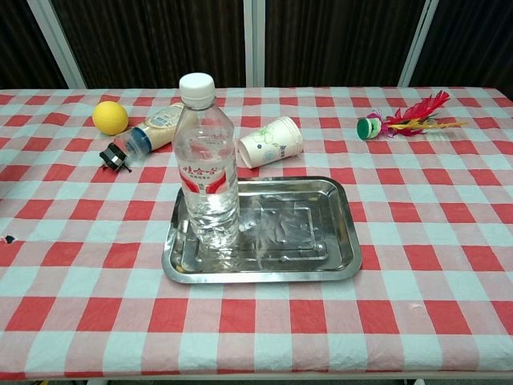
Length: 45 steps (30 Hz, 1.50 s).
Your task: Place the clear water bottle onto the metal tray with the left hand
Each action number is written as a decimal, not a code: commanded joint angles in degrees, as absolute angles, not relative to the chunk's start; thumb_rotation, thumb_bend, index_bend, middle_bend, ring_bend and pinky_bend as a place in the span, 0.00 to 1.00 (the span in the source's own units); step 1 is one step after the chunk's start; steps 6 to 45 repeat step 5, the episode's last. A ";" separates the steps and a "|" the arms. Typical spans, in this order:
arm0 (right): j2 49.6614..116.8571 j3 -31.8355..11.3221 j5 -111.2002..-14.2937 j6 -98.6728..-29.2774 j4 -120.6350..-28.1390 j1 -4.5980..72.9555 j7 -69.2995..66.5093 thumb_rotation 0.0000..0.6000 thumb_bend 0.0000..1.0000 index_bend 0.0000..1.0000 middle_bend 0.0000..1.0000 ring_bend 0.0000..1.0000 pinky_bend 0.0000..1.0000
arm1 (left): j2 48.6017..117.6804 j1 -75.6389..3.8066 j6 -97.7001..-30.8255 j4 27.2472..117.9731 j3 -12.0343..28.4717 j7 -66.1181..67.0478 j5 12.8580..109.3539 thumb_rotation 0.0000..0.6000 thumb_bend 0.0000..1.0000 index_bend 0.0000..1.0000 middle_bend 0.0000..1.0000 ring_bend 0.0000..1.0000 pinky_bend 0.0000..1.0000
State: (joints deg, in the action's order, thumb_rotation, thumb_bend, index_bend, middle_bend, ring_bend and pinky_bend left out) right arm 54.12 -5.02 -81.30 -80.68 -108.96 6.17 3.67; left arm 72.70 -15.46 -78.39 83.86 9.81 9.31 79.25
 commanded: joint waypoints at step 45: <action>54.76 -5.12 -80.60 -80.41 -108.53 6.46 4.55 1.00 0.04 0.15 0.13 0.00 0.04 | 70.73 -12.41 -79.50 83.07 6.71 10.20 79.34 1.00 0.21 0.39 0.38 0.26 0.31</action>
